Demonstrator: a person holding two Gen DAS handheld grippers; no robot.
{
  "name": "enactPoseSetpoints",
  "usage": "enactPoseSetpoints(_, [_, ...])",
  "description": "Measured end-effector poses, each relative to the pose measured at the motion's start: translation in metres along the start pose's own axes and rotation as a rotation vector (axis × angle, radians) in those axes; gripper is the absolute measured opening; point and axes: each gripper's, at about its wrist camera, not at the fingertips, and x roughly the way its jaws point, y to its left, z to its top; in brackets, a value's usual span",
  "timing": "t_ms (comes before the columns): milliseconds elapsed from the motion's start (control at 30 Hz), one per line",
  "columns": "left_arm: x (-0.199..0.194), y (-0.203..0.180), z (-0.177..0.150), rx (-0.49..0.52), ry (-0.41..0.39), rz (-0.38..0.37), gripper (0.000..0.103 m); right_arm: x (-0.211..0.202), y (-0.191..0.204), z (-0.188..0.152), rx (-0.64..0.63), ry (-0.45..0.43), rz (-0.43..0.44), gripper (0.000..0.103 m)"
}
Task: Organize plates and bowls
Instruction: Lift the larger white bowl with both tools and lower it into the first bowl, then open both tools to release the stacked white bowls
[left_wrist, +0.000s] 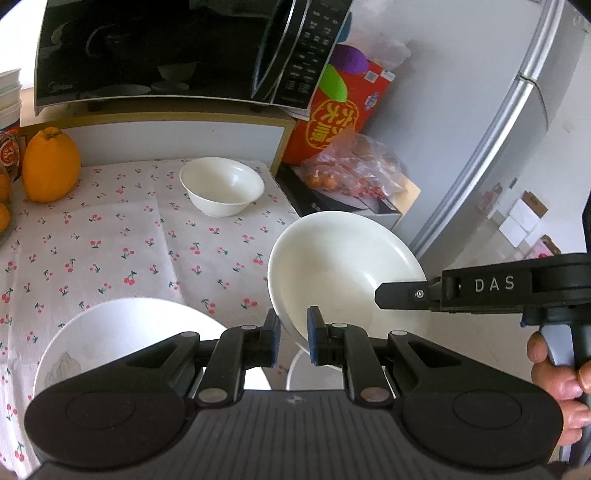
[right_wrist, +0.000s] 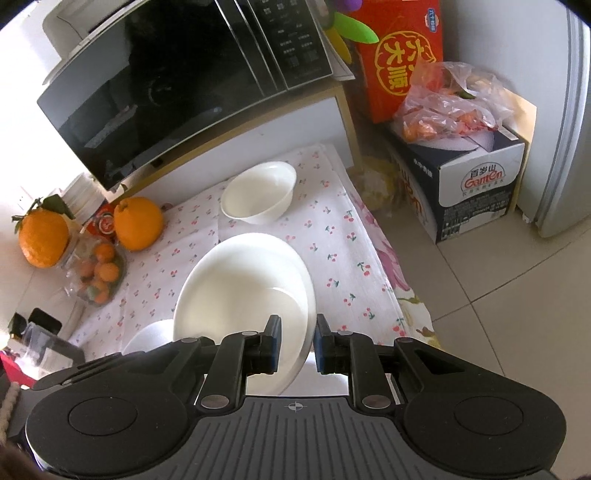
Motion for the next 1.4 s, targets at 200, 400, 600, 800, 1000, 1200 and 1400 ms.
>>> enactPoseSetpoints(200, [-0.005, -0.007, -0.011, 0.016, 0.015, -0.002, 0.014, -0.008, -0.001, -0.01, -0.022, 0.014, -0.002, 0.018])
enactPoseSetpoints(400, [-0.003, -0.016, -0.022, 0.038, 0.054, 0.004, 0.015, -0.015, -0.005, -0.019, -0.026, 0.031, -0.018, 0.018])
enactPoseSetpoints(600, [-0.001, -0.023, -0.028, 0.055, 0.081, 0.003, 0.015, -0.018, -0.013, -0.027, -0.026, 0.056, -0.029, 0.018])
enactPoseSetpoints(800, [0.004, -0.027, -0.034, 0.059, 0.125, 0.02, 0.015, -0.011, -0.017, -0.033, -0.036, 0.1, -0.043, 0.019])
enactPoseSetpoints(1000, [0.006, -0.029, -0.038, 0.072, 0.159, 0.037, 0.017, -0.003, -0.016, -0.039, -0.058, 0.129, -0.065, 0.021])
enactPoseSetpoints(1200, [0.005, -0.028, -0.039, 0.076, 0.171, 0.044, 0.017, 0.004, -0.015, -0.041, -0.064, 0.153, -0.077, 0.021])
enactPoseSetpoints(1400, [0.006, -0.028, -0.039, 0.077, 0.179, 0.053, 0.018, 0.007, -0.013, -0.042, -0.072, 0.161, -0.078, 0.021])
